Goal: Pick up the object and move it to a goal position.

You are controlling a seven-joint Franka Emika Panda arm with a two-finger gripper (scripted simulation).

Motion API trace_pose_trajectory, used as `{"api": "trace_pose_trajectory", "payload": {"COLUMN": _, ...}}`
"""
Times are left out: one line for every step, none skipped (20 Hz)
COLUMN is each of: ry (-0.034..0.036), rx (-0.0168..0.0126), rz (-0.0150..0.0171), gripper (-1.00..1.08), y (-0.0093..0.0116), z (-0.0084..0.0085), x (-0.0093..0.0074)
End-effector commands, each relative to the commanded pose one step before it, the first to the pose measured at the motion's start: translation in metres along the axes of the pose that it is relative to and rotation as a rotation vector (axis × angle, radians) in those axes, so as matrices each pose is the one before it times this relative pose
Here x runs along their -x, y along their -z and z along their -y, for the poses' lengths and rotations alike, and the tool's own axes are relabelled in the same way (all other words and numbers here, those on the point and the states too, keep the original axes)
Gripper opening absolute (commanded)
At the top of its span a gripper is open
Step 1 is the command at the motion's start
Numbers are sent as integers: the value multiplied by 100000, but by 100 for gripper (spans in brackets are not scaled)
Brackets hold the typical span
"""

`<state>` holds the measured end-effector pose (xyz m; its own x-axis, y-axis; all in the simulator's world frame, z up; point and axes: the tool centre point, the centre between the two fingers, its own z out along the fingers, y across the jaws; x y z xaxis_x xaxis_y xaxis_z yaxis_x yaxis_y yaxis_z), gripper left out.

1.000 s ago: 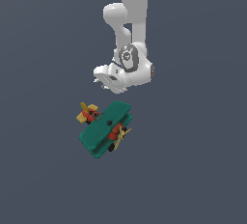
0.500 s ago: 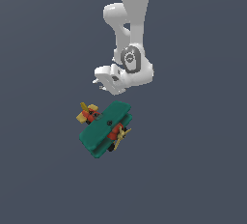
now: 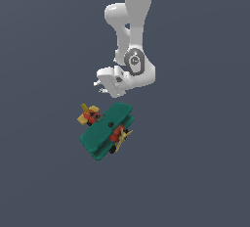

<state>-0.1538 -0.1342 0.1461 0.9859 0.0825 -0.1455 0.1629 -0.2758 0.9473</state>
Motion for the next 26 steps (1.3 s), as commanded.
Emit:
{"api": "trace_pose_trajectory", "payload": {"ry": -352, "rx": 2453, "rz": -3042, "gripper": 28, "y": 24, "z": -125, "x": -374}}
{"api": "trace_pose_trajectory", "payload": {"ry": -140, "rx": 933, "rz": -1205, "gripper": 28, "y": 12, "z": -44, "x": -149}}
{"api": "trace_pose_trajectory", "payload": {"ry": -143, "rx": 921, "rz": -1217, "gripper": 28, "y": 14, "z": -43, "x": -151}}
{"api": "trace_pose_trajectory", "payload": {"ry": -145, "rx": 908, "rz": -1228, "gripper": 28, "y": 16, "z": -41, "x": -153}}
{"api": "trace_pose_trajectory", "payload": {"ry": -148, "rx": 895, "rz": -1239, "gripper": 28, "y": 18, "z": -40, "x": -155}}
{"api": "trace_pose_trajectory", "payload": {"ry": -151, "rx": 881, "rz": -1249, "gripper": 28, "y": 20, "z": -38, "x": -157}}
{"api": "trace_pose_trajectory", "payload": {"ry": -154, "rx": 868, "rz": -1260, "gripper": 28, "y": 22, "z": -36, "x": -159}}
{"api": "trace_pose_trajectory", "payload": {"ry": -157, "rx": 854, "rz": -1270, "gripper": 28, "y": 24, "z": -35, "x": -161}}
{"api": "trace_pose_trajectory", "payload": {"ry": -160, "rx": 841, "rz": -1281, "gripper": 28, "y": 26, "z": -33, "x": -163}}
{"api": "trace_pose_trajectory", "payload": {"ry": -163, "rx": 827, "rz": -1291, "gripper": 28, "y": 28, "z": -31, "x": -165}}
{"api": "trace_pose_trajectory", "payload": {"ry": -166, "rx": 813, "rz": -1301, "gripper": 28, "y": 31, "z": -30, "x": -167}}
{"api": "trace_pose_trajectory", "payload": {"ry": -170, "rx": 799, "rz": -1310, "gripper": 28, "y": 32, "z": -28, "x": -169}}
{"api": "trace_pose_trajectory", "payload": {"ry": -173, "rx": 785, "rz": -1321, "gripper": 28, "y": 35, "z": -26, "x": -171}}
{"api": "trace_pose_trajectory", "payload": {"ry": -176, "rx": 771, "rz": -1330, "gripper": 28, "y": 36, "z": -25, "x": -173}}
{"api": "trace_pose_trajectory", "payload": {"ry": -180, "rx": 757, "rz": -1340, "gripper": 28, "y": 39, "z": -23, "x": -176}}
{"api": "trace_pose_trajectory", "payload": {"ry": -183, "rx": 743, "rz": -1348, "gripper": 28, "y": 40, "z": -21, "x": -178}}
{"api": "trace_pose_trajectory", "payload": {"ry": -187, "rx": 729, "rz": -1358, "gripper": 28, "y": 42, "z": -19, "x": -180}}
{"api": "trace_pose_trajectory", "payload": {"ry": -190, "rx": 713, "rz": -1366, "gripper": 28, "y": 43, "z": -17, "x": -182}}
{"api": "trace_pose_trajectory", "payload": {"ry": -194, "rx": 699, "rz": -1376, "gripper": 28, "y": 46, "z": -16, "x": -184}}
{"api": "trace_pose_trajectory", "payload": {"ry": -198, "rx": 685, "rz": -1384, "gripper": 28, "y": 48, "z": -14, "x": -186}}
{"api": "trace_pose_trajectory", "payload": {"ry": -202, "rx": 670, "rz": -1393, "gripper": 28, "y": 50, "z": -12, "x": -188}}
{"api": "trace_pose_trajectory", "payload": {"ry": -206, "rx": 655, "rz": -1401, "gripper": 28, "y": 51, "z": -11, "x": -190}}
{"api": "trace_pose_trajectory", "payload": {"ry": -210, "rx": 640, "rz": -1409, "gripper": 28, "y": 53, "z": -9, "x": -192}}
{"api": "trace_pose_trajectory", "payload": {"ry": -214, "rx": 626, "rz": -1417, "gripper": 28, "y": 55, "z": -7, "x": -194}}
{"api": "trace_pose_trajectory", "payload": {"ry": -218, "rx": 611, "rz": -1425, "gripper": 28, "y": 57, "z": -5, "x": -196}}
{"api": "trace_pose_trajectory", "payload": {"ry": -222, "rx": 595, "rz": -1433, "gripper": 28, "y": 58, "z": -3, "x": -198}}
